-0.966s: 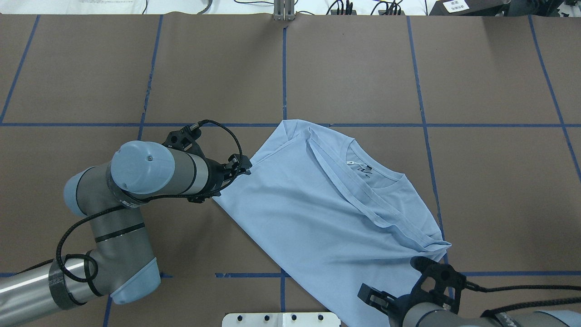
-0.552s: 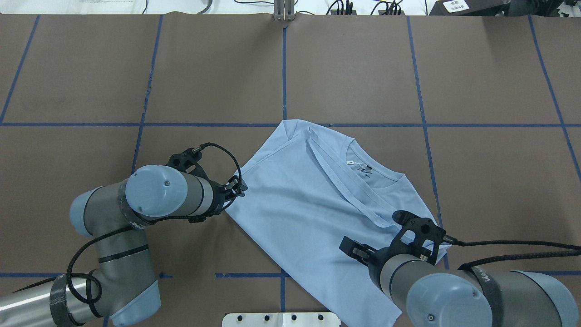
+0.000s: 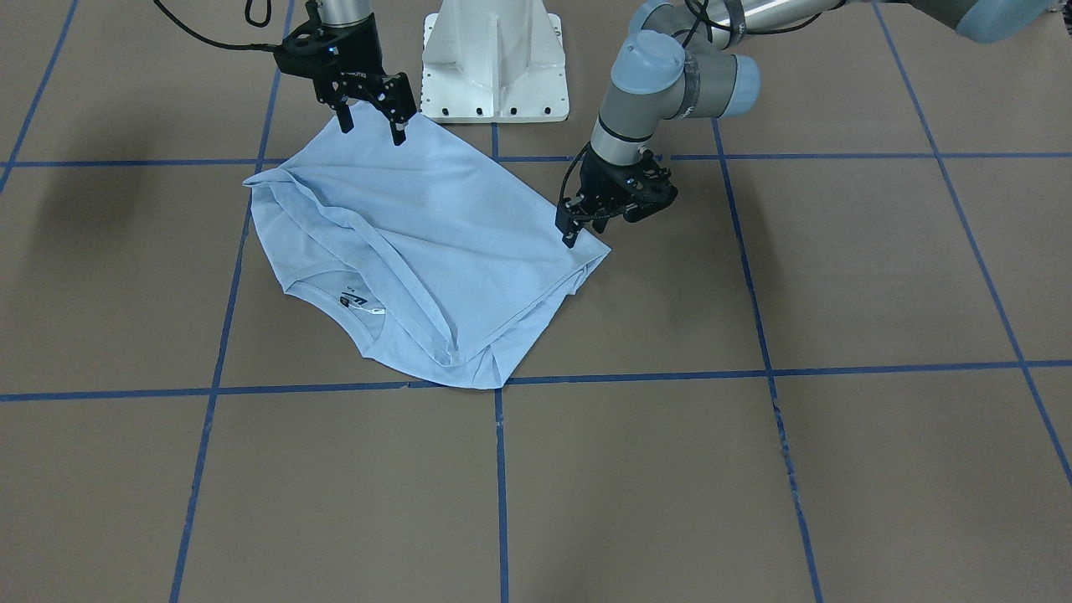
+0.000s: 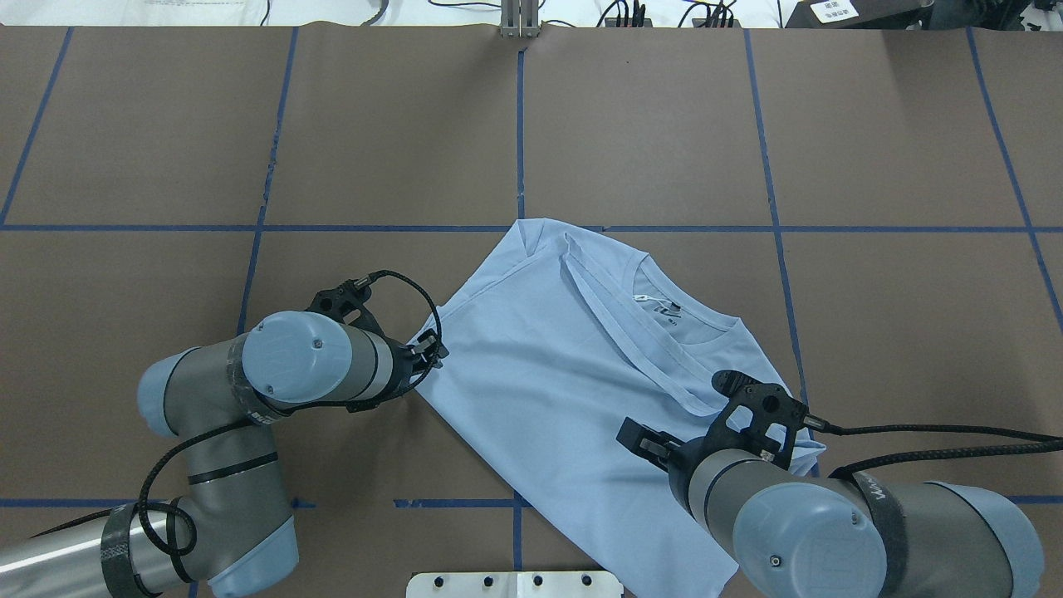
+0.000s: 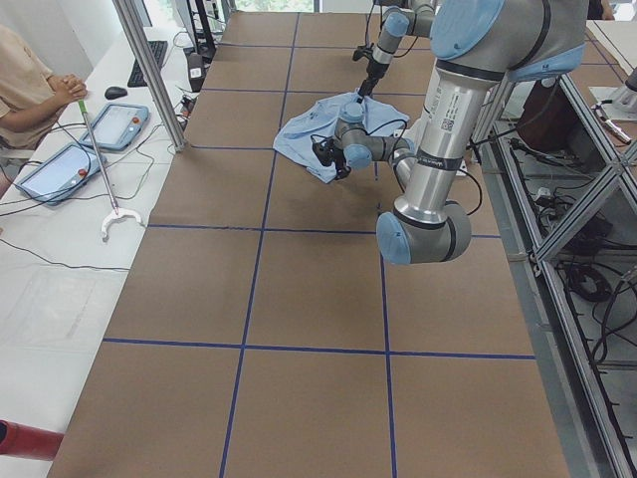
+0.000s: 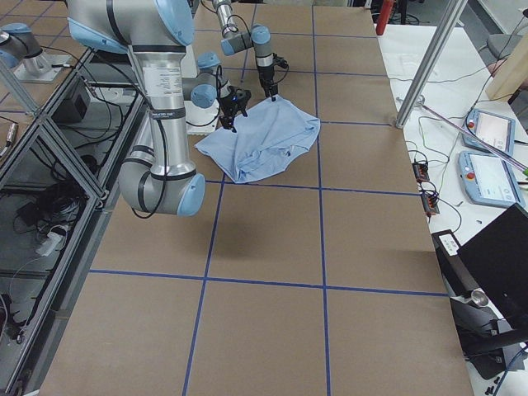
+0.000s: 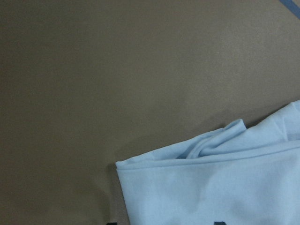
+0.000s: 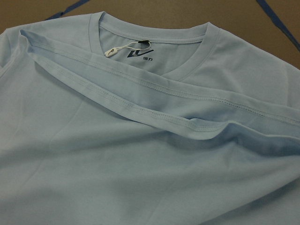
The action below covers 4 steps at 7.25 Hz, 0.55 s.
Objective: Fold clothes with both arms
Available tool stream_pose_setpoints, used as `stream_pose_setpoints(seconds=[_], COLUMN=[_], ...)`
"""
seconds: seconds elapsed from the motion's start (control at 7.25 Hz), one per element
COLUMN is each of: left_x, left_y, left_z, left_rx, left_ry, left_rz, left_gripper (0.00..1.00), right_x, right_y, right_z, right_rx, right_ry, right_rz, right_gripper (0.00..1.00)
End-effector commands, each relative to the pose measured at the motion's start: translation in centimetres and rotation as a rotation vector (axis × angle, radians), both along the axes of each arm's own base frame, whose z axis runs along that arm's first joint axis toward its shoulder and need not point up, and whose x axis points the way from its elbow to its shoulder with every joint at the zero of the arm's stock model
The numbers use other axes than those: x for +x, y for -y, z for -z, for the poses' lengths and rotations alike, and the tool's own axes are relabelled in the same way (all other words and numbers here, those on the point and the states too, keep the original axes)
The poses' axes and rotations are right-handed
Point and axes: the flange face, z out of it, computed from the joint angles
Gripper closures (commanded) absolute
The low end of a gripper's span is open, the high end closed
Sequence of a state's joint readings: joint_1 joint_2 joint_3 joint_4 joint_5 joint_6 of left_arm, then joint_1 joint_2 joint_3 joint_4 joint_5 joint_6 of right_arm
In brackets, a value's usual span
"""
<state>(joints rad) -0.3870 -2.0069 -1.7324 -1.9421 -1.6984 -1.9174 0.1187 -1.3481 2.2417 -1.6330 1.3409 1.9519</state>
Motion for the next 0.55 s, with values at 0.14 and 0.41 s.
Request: stream_pose_setpoints(seconds=[0.14,0.41], left_x=[-0.6,-1.9], left_y=[0.9,2.8], left_z=[-0.3,-0.3], left_rx=[0.004,0.048], left_ry=[0.010,0.020], left_rz=[0.011,0.016], left_gripper=[1.00,1.00], right_x=[-0.2,-0.2], right_y=[0.1,0.1], right_z=[-0.3,-0.3], right_rx=[0.000,0.000], right_ry=[-0.006,-0.008], right_rz=[-0.003,-0.003], right_gripper=[0.00,0.00])
